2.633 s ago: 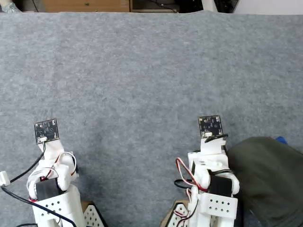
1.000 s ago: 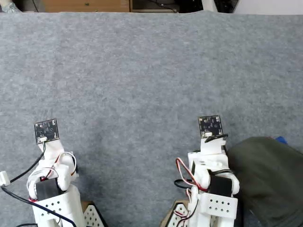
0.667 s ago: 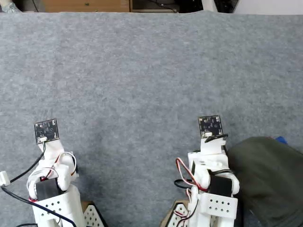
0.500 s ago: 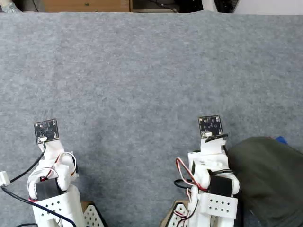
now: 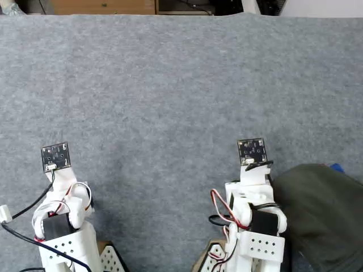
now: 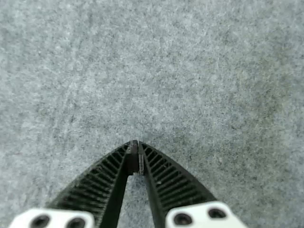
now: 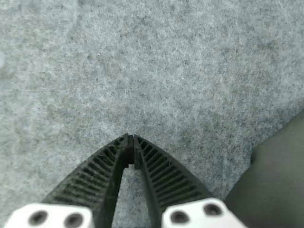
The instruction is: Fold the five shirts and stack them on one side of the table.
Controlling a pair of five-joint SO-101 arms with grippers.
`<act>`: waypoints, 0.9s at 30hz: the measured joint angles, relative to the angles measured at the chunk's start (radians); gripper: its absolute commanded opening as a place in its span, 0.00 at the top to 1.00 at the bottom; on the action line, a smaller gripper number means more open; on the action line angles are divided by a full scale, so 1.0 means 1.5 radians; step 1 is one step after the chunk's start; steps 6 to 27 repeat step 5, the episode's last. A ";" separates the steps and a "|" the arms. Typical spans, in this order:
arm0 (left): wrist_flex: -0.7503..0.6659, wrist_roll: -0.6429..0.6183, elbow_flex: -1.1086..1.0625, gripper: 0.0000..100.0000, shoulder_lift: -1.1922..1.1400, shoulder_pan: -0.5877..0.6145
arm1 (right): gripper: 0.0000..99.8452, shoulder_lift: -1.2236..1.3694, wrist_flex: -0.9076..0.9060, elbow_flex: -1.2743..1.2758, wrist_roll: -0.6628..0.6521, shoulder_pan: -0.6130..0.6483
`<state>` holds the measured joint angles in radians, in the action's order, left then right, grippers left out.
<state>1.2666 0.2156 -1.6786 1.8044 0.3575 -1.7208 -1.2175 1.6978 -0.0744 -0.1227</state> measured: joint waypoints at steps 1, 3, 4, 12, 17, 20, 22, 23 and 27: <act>0.000 0.000 0.000 0.98 0.000 0.000 | 0.99 0.000 0.000 0.000 0.000 0.000; 0.000 0.000 0.000 0.98 0.000 0.000 | 0.99 0.000 0.000 0.000 0.000 0.000; 0.000 0.000 0.000 0.98 0.000 0.000 | 0.99 0.000 0.000 0.000 0.000 0.000; 0.000 0.000 0.000 0.98 0.000 0.000 | 0.99 0.000 0.000 0.000 0.000 0.000; 0.000 0.000 0.000 0.98 0.000 0.000 | 0.99 0.000 0.000 0.000 0.000 0.000; 0.000 0.000 0.000 0.98 0.000 0.000 | 0.99 0.000 0.000 0.000 0.000 0.000; 0.000 0.000 0.000 0.98 0.000 0.000 | 0.99 0.000 0.000 0.000 0.000 0.000; 0.000 0.000 0.000 0.98 0.000 0.000 | 0.99 0.000 0.000 0.000 0.000 0.000; 0.000 0.000 0.000 0.98 0.000 0.000 | 0.99 0.000 0.000 0.000 0.000 0.000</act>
